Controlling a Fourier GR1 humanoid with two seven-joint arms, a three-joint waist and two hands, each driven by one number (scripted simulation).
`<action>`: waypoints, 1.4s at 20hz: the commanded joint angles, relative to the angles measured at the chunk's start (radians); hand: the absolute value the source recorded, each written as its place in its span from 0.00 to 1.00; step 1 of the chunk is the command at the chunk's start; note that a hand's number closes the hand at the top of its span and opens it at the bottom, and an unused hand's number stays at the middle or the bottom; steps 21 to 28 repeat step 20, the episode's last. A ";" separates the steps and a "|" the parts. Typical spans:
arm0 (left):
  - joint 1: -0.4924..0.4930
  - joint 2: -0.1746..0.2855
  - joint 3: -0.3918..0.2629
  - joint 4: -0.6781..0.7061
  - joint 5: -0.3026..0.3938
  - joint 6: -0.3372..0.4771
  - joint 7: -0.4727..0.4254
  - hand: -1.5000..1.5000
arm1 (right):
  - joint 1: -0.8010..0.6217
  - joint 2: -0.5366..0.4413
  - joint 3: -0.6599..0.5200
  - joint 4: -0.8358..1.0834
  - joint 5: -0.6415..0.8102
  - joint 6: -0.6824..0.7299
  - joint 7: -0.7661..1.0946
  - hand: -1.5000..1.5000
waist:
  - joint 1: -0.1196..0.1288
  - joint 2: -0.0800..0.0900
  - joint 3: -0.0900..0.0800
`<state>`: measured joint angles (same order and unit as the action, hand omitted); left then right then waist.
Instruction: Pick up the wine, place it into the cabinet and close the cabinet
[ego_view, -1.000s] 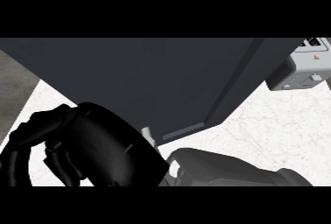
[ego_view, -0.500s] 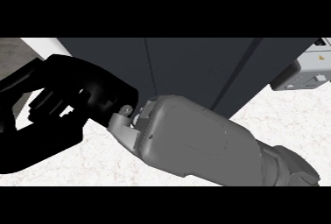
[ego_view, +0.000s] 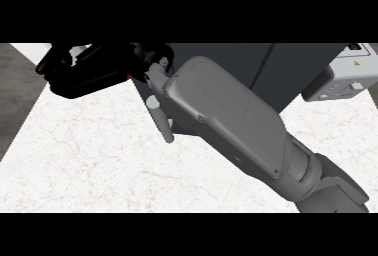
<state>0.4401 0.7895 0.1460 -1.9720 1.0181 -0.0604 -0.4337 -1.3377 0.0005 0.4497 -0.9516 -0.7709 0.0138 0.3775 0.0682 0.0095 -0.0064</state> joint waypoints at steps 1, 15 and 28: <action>0.003 0.010 0.051 0.022 0.025 -0.031 0.016 0.00 | -0.012 -0.042 -0.066 0.159 0.050 0.025 -0.115 1.00 | -0.016 0.004 0.005; -0.024 -0.003 -0.003 -0.038 0.048 -0.040 0.054 0.00 | 0.084 -0.167 -0.094 0.239 0.060 0.065 -0.258 1.00 | -0.053 0.022 0.006; -0.052 -0.012 -0.057 -0.067 0.043 -0.010 0.080 0.00 | 0.066 -0.154 -0.087 0.240 0.040 0.078 -0.274 1.00 | -0.077 0.023 0.006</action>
